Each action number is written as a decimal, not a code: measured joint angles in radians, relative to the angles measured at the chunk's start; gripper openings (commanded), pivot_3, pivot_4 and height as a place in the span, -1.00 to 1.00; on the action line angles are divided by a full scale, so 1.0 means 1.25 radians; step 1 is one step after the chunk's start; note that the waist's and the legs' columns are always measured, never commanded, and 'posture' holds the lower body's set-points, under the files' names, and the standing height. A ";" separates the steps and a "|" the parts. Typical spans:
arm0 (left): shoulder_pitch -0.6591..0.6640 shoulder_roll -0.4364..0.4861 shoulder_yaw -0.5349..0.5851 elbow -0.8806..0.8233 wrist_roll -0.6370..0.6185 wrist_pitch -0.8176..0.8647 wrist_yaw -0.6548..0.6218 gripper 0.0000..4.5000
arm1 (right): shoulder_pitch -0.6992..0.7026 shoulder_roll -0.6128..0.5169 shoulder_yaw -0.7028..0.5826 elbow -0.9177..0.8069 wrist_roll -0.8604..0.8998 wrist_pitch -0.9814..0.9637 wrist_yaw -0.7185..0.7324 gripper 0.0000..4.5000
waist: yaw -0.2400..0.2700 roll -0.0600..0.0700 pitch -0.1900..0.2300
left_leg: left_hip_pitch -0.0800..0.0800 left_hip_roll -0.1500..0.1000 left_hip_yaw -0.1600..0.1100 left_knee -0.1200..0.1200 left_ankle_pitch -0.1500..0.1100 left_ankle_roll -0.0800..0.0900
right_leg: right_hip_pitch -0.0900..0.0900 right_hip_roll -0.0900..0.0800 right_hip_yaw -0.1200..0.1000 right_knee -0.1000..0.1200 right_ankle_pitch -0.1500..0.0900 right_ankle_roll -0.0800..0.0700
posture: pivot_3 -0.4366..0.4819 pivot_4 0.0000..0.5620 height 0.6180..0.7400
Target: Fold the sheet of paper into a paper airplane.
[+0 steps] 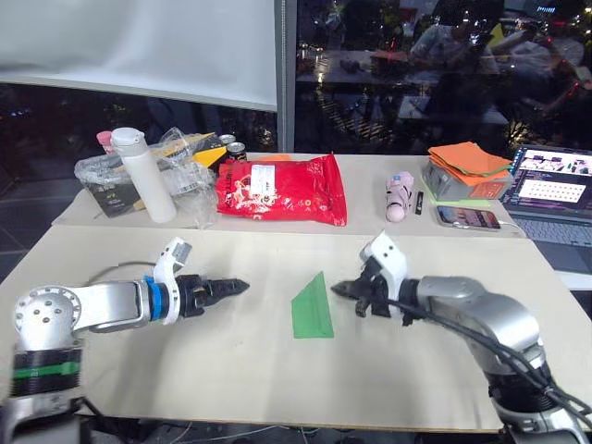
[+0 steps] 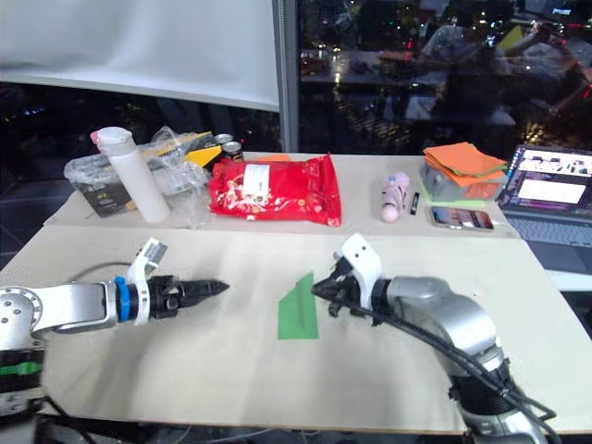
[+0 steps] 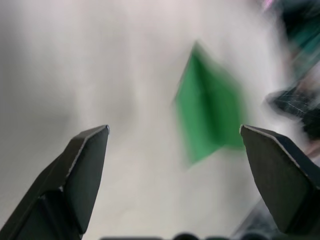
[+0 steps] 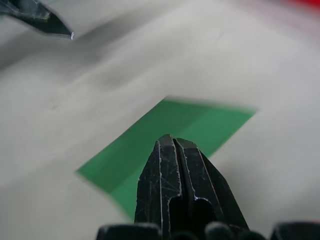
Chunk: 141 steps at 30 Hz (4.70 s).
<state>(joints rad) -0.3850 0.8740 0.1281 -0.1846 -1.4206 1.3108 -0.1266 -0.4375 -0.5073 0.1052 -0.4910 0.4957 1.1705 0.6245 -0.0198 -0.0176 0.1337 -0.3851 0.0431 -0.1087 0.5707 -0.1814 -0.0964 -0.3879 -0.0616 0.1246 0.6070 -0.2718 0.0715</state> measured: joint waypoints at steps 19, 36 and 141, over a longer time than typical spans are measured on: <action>0.052 0.045 -0.272 -0.014 0.591 -0.415 -0.642 1.00 | -0.005 0.153 0.018 -0.116 0.019 0.206 -0.250 0.46 | -0.025 -0.003 0.001 | -0.001 0.004 0.001 0.000 0.000 0.003 | -0.001 0.003 -0.001 0.003 -0.006 0.002 | -0.05 -0.47 0.87; 0.056 0.028 -0.195 -0.013 0.540 -0.328 -0.739 1.00 | -0.006 0.040 0.109 -0.104 -0.006 0.118 -0.196 -0.97 | -0.034 -0.003 0.001 | -0.001 0.005 0.001 0.000 0.001 0.003 | 0.000 0.003 -0.001 0.003 -0.006 0.002 | -0.05 -0.47 0.87; -0.214 -0.322 -0.275 0.708 1.055 -1.136 -0.920 -0.98 | -0.215 -0.028 0.311 0.441 -0.347 -0.380 0.520 -1.00 | -0.035 -0.001 -0.002 | 0.007 0.004 0.000 0.009 0.000 0.007 | 0.014 0.004 -0.003 0.012 -0.006 0.017 | -0.05 -0.47 0.87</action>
<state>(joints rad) -0.6529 0.4712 -0.2154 0.7003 -0.1013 -0.1092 -1.2764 -0.7057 -0.5426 0.4943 0.0602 0.0625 0.6951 1.2743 -0.0633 -0.0187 0.1318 -0.3767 0.0480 -0.1084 0.5815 -0.1814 -0.0876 -0.3709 -0.0571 0.1207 0.6224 -0.2791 0.0921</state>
